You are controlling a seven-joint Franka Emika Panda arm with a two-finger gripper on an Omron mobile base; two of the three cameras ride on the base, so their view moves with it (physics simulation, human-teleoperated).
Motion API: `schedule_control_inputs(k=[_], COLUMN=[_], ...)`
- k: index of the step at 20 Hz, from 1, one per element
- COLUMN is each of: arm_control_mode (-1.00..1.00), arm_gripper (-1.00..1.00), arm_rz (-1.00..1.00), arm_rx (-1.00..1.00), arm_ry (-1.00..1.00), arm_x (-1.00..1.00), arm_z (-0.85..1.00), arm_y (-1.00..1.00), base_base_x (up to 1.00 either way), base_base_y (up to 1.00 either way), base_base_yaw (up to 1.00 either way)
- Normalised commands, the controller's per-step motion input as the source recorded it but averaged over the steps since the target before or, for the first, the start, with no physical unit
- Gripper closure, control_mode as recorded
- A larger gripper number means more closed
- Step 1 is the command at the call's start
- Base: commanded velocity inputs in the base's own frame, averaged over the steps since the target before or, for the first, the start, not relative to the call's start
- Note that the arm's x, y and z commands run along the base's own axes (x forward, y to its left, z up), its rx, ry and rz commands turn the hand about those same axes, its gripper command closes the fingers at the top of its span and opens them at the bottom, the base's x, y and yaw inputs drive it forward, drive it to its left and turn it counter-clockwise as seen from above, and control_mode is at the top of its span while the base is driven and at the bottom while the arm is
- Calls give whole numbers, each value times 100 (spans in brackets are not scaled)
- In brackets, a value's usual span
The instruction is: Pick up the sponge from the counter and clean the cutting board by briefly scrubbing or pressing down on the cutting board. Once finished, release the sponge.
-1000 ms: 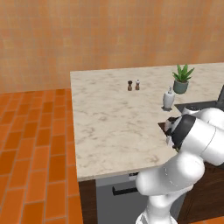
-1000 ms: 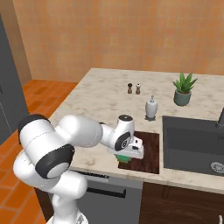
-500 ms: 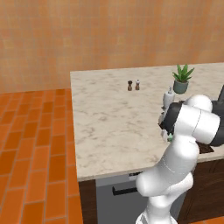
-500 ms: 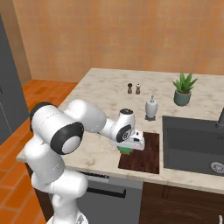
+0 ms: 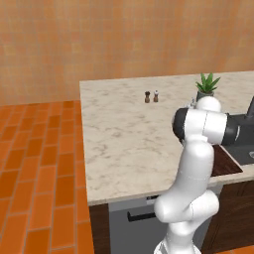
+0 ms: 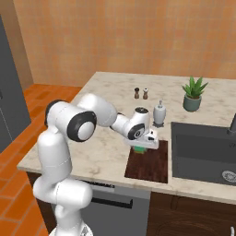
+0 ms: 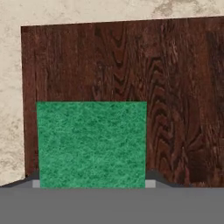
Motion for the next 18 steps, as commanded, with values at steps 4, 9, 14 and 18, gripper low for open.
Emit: schedule_control_inputs(k=[4,9,14,18], arm_control_mode=[-100,-100,-100,-100], arm_gripper=[100,100,100,100], arm_rz=[0,0,1,2], arm_rx=[0,0,-1,-4], arm_ry=[2,0,6,17], arm_x=[26,22,-25,-54], arm_z=[-14,-30,-33,-42], arm_y=[-28,-38,-37,-22], base_base_x=[0,0,0,0], base_base_y=[0,0,0,0], base_base_yaw=[0,0,0,0])
